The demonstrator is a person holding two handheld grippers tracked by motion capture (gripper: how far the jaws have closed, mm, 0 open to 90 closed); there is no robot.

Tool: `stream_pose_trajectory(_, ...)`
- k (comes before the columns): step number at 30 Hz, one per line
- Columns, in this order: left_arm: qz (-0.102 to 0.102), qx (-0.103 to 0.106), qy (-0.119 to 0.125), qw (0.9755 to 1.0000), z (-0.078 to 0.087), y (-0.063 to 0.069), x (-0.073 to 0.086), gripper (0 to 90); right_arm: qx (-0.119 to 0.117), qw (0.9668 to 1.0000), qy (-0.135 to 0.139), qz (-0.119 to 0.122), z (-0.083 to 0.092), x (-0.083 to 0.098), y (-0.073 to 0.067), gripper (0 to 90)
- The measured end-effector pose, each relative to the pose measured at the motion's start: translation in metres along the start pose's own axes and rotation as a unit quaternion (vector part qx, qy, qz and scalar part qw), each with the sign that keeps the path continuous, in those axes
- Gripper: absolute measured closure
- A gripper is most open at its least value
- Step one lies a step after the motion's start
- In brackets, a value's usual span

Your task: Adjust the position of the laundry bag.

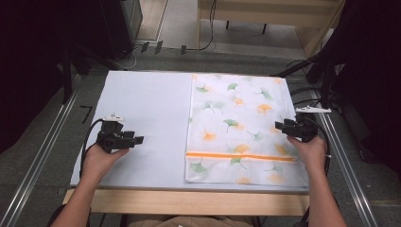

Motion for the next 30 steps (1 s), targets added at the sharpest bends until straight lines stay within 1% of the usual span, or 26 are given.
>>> stream_pose_trajectory(1,0.006,0.003,0.002,1.0,0.0,0.001,-0.001,48.3,-0.012,0.9999,-0.007,-0.006,-0.001,0.0,0.002,53.8)
stream_pose_trajectory(2,0.007,0.005,0.002,1.0,0.0,0.001,-0.001,48.2,-0.029,0.9993,-0.015,-0.02,-0.002,-0.001,0.004,53.8)
stream_pose_trajectory(3,0.007,0.005,0.002,1.0,0.0,0.001,-0.001,47.9,-0.04,0.9985,-0.02,-0.033,-0.002,-0.001,0.004,53.8)
stream_pose_trajectory(4,0.004,0.007,0.004,1.0,0.0,0.002,-0.002,48.2,-0.043,0.9981,-0.021,-0.038,-0.003,-0.001,0.006,53.7)
stream_pose_trajectory(5,0.004,0.008,0.008,0.9999,0.0,0.003,-0.002,49.1,-0.04,0.9983,-0.023,-0.035,-0.004,0.0,0.005,53.1)
stream_pose_trajectory(7,0.003,0.014,0.011,0.9998,0.0,0.003,-0.002,50.0,-0.029,0.999,-0.025,-0.021,-0.005,0.0,0.003,51.2)
stream_pose_trajectory(10,0.0,0.017,0.016,0.9997,0.001,0.003,-0.002,52.8,-0.027,0.9992,-0.024,-0.015,-0.005,-0.001,0.001,50.9)
stream_pose_trajectory(12,-0.001,0.015,0.014,0.9998,0.0,0.004,-0.002,53.2,-0.022,0.9994,-0.024,-0.009,-0.006,-0.001,0.0,50.5)
stream_pose_trajectory(13,0.001,0.018,0.009,0.9998,-0.001,0.004,-0.002,52.4,-0.022,0.9994,-0.024,-0.008,-0.006,-0.001,-0.001,50.4)
stream_pose_trajectory(14,-0.002,0.02,0.004,0.9998,-0.001,0.004,-0.002,52.4,-0.021,0.9995,-0.024,-0.007,-0.006,-0.001,-0.001,50.2)
stream_pose_trajectory(15,-0.006,0.016,0.005,0.9998,-0.003,0.004,-0.002,52.5,-0.022,0.9994,-0.026,-0.007,-0.006,-0.001,-0.001,50.0)
stream_pose_trajectory(16,-0.01,0.014,0.001,0.9999,-0.003,0.005,-0.002,52.9,-0.024,0.9993,-0.027,-0.006,-0.007,-0.001,-0.002,49.8)
stream_pose_trajectory(18,-0.011,0.012,0.002,0.9999,-0.004,0.005,-0.002,53.3,-0.026,0.9993,-0.027,-0.005,-0.007,0.0,-0.003,49.7)
stream_pose_trajectory(19,-0.011,0.015,0.001,0.9998,-0.004,0.006,-0.003,52.8,-0.029,0.9992,-0.028,-0.005,-0.007,0.0,-0.003,49.8)
stream_pose_trajectory(21,-0.008,0.019,0.008,0.9998,-0.005,0.007,-0.004,50.9,-0.028,0.9992,-0.028,-0.001,-0.007,0.0,-0.005,49.8)
stream_pose_trajectory(23,-0.006,0.025,0.012,0.9996,-0.007,0.007,-0.005,46.4,-0.026,0.9992,-0.029,-0.002,-0.006,0.001,-0.005,49.5)
stream_pose_trajectory(25,-0.011,0.025,0.012,0.9996,-0.007,0.007,-0.006,44.5,-0.025,0.9993,-0.03,-0.001,-0.006,0.002,-0.005,49.4)
stream_pose_trajectory(27,-0.013,0.023,0.011,0.9996,-0.007,0.008,-0.006,43.7,-0.023,0.9993,-0.029,0.003,-0.005,0.002,-0.004,49.3)
stream_pose_trajectory(28,-0.014,0.026,0.011,0.9995,-0.007,0.008,-0.007,43.1,-0.024,0.9993,-0.029,0.002,-0.005,0.002,-0.004,49.1)
stream_pose_trajectory(29,-0.013,0.026,0.013,0.9995,-0.008,0.008,-0.007,42.8,-0.023,0.9993,-0.029,0.002,-0.005,0.003,-0.004,49.0)
stream_pose_trajectory(30,-0.016,0.024,0.016,0.9995,-0.008,0.009,-0.007,42.8,-0.022,0.9993,-0.031,0.001,-0.004,0.003,-0.004,49.0)
Point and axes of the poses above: each handheld gripper's, and its own axes: z roughly backward along the jaws, x roughly out of its underside, y roughly to its right, the point moved 2 cm from there along -z, roughly forward along the jaws, and after that the axes turned 3 degrees about -z, right-handed, at the moved point
